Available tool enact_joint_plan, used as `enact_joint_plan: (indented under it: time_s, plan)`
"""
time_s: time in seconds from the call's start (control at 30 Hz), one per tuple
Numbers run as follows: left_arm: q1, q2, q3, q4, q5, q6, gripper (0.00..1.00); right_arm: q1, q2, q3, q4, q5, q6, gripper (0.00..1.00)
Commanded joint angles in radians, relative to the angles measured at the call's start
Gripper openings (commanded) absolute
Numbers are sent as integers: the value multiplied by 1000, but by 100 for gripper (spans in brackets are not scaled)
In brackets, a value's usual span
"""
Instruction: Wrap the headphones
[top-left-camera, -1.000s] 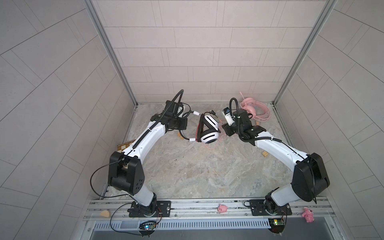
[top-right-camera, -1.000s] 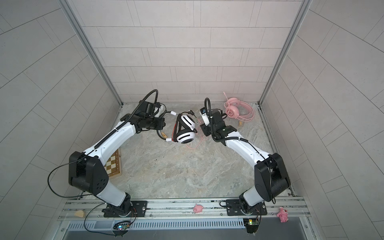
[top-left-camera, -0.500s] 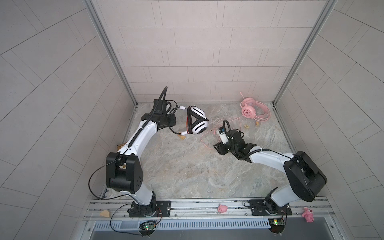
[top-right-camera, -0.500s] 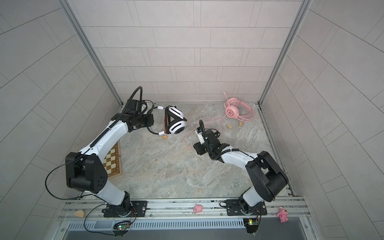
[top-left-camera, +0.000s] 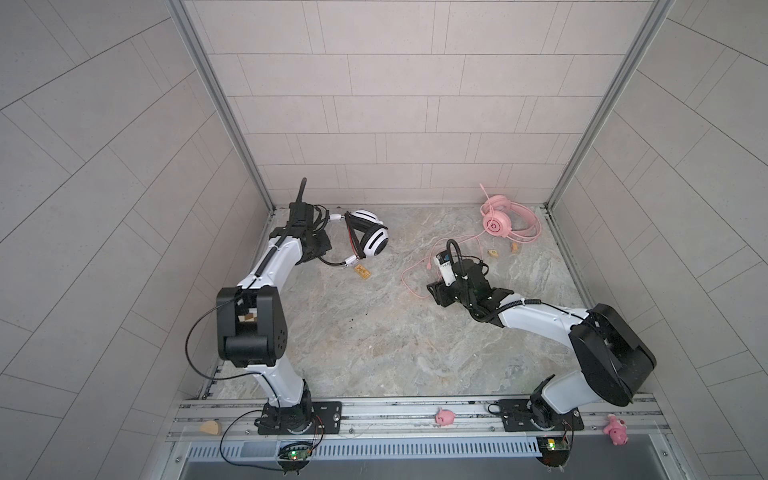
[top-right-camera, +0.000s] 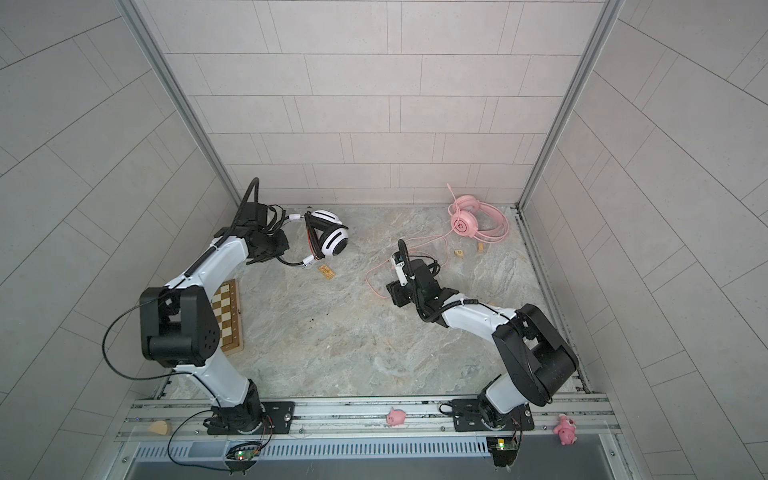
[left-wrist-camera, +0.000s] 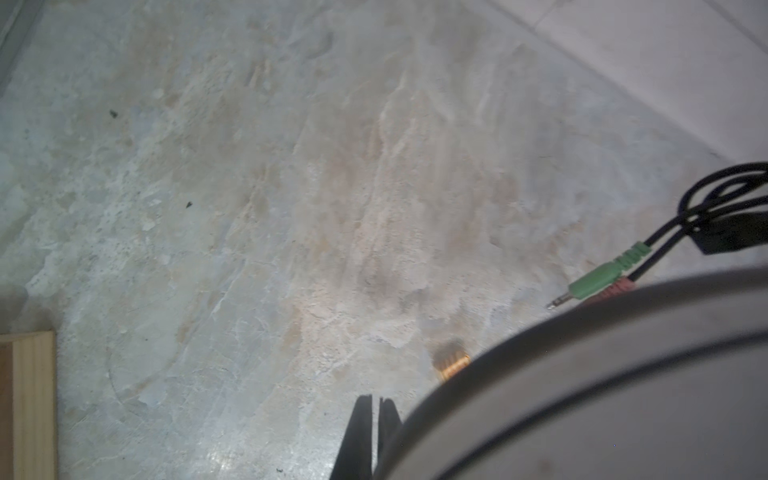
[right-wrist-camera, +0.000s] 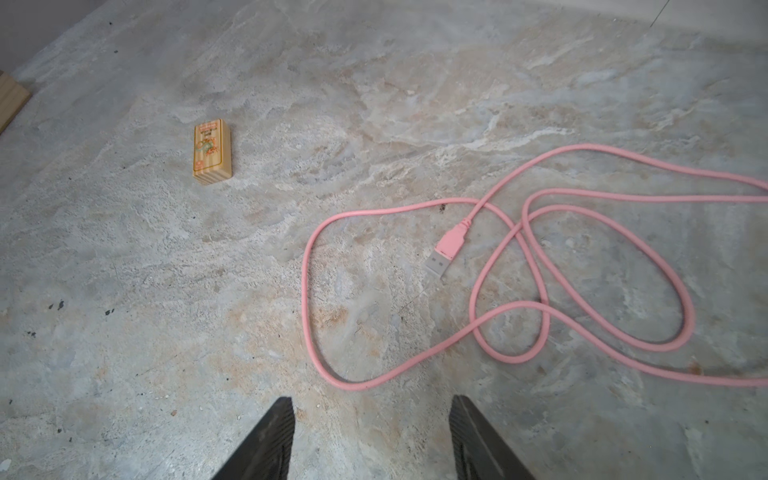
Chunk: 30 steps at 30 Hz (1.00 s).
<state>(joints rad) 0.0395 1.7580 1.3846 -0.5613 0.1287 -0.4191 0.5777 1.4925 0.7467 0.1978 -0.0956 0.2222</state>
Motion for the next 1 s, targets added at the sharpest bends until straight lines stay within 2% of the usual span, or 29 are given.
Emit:
enact_joint_plan:
  time_s: [0.0,0.03,0.13,0.2,0.33,0.47,0.7,0.97]
  plan:
    - [33,65,118,-64,-46,-78,0,5,-46,-37,66,22,8,62]
    - [49,102,150,-95,-57,-110,0,4,-50,-41,69,25,8,62]
    - [102,213,251,-127,25,-155,0,4,-58,-36,59,18,9,62]
    - [127,296,333,-165,39,-170,0,4,-63,-23,37,7,9,61]
    - [149,428,528,-264,-62,-171,0,6,-81,-29,37,-1,12,61]
    - [172,509,596,-246,3,-226,0,5,-90,-26,20,9,5,61]
    - [180,665,773,-324,-95,-202,0,5,-84,-23,19,10,1,61]
    - [196,746,834,-338,-122,-215,3,5,-77,-18,16,10,-1,61]
